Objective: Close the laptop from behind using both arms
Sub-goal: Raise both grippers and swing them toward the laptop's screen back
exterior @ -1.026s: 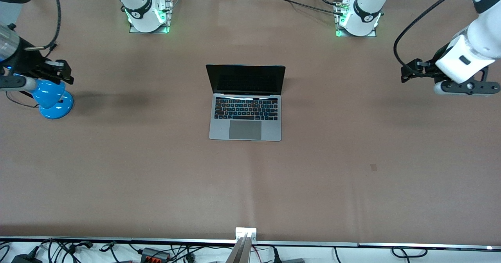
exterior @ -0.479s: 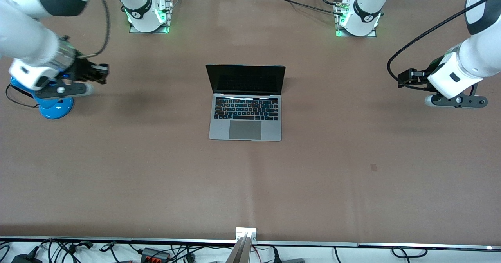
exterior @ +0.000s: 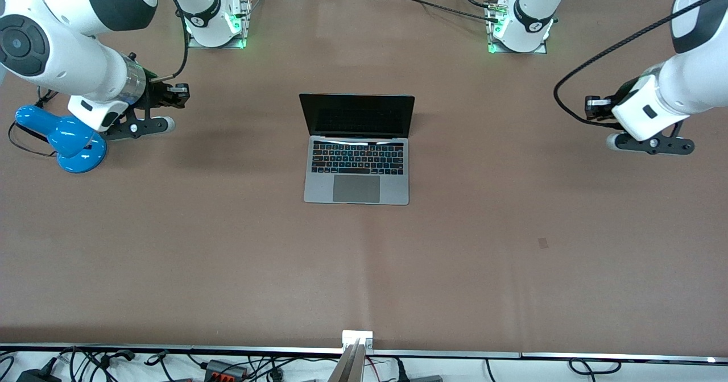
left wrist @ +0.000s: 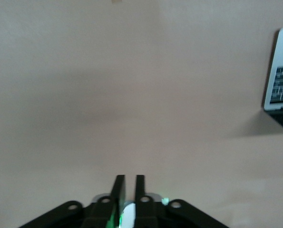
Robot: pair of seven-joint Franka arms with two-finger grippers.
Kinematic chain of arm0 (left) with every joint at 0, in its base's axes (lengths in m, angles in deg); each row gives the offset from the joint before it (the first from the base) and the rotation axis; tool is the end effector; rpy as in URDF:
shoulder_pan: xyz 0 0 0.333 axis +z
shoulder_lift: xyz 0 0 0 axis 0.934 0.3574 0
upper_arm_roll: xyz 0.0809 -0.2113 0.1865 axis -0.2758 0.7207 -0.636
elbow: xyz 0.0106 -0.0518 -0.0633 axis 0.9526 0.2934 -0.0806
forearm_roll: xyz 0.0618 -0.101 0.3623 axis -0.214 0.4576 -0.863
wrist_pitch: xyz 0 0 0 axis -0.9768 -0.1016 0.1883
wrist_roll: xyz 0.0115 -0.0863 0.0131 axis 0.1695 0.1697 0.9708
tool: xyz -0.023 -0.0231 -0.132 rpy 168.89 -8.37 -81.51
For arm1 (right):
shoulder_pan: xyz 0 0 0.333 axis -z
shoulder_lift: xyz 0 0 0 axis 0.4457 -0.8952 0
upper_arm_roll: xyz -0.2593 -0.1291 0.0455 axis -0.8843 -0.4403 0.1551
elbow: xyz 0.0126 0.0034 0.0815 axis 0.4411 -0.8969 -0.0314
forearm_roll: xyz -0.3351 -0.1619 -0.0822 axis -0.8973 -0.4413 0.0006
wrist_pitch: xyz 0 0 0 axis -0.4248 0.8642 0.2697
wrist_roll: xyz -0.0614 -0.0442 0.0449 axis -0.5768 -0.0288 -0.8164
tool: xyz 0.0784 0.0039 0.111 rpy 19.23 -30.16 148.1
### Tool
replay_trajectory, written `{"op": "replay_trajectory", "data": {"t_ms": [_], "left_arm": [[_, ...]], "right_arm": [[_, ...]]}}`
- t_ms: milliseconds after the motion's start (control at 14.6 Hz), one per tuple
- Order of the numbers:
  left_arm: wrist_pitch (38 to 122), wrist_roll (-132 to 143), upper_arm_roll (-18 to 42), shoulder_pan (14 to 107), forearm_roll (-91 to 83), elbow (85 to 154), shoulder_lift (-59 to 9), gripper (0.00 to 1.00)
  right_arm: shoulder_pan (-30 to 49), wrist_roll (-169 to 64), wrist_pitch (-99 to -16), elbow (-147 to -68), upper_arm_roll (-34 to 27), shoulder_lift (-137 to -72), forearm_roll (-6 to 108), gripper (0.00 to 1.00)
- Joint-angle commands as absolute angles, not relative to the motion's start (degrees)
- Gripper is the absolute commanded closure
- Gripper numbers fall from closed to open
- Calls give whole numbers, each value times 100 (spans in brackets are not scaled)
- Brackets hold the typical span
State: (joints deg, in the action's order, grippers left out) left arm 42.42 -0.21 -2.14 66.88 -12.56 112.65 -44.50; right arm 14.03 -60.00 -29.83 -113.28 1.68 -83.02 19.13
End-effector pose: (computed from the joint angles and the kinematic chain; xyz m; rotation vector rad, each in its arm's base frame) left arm 0.5298 -0.0550 0.4869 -3.0871 0.1452 0.5084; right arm 0.4987 0.1219 0.4415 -3.0406 -0.2395 0.5106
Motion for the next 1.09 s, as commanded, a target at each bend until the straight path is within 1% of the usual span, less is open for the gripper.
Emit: {"op": "replay_trajectory", "data": {"t_ms": [0, 137, 411, 616, 753, 889, 1026], "left_arm": [[3900, -109, 128, 6669, -1271, 11270, -4435, 99], [3768, -108, 393, 6686, -1184, 11532, -4601, 99], [3768, -56, 473, 6643, -367, 12051, -4944, 99], [3820, -21, 1008, 6642, -251, 12534, -5269, 99], [3847, -21, 1289, 6651, 54, 12859, -5497, 99], [4074, -12, 1483, 6651, 267, 13351, -5813, 99], [4399, -3, 1807, 6668, 617, 13878, -6147, 99]], "right_arm": [[1267, -6054, -2883, -11584, 129, -8266, 2306, 100], [1171, -6054, -2848, -11786, 129, -8275, 2526, 100], [671, -6054, -2944, -12068, 129, -8380, 2860, 100], [416, -6098, -3023, -12139, 129, -8503, 3264, 100], [38, -6316, -3224, -12279, 129, -8512, 3388, 100], [-444, -6737, -3602, -12394, 129, -8521, 3406, 100], [-937, -7343, -3814, -12403, 129, -8617, 3406, 100]]}}
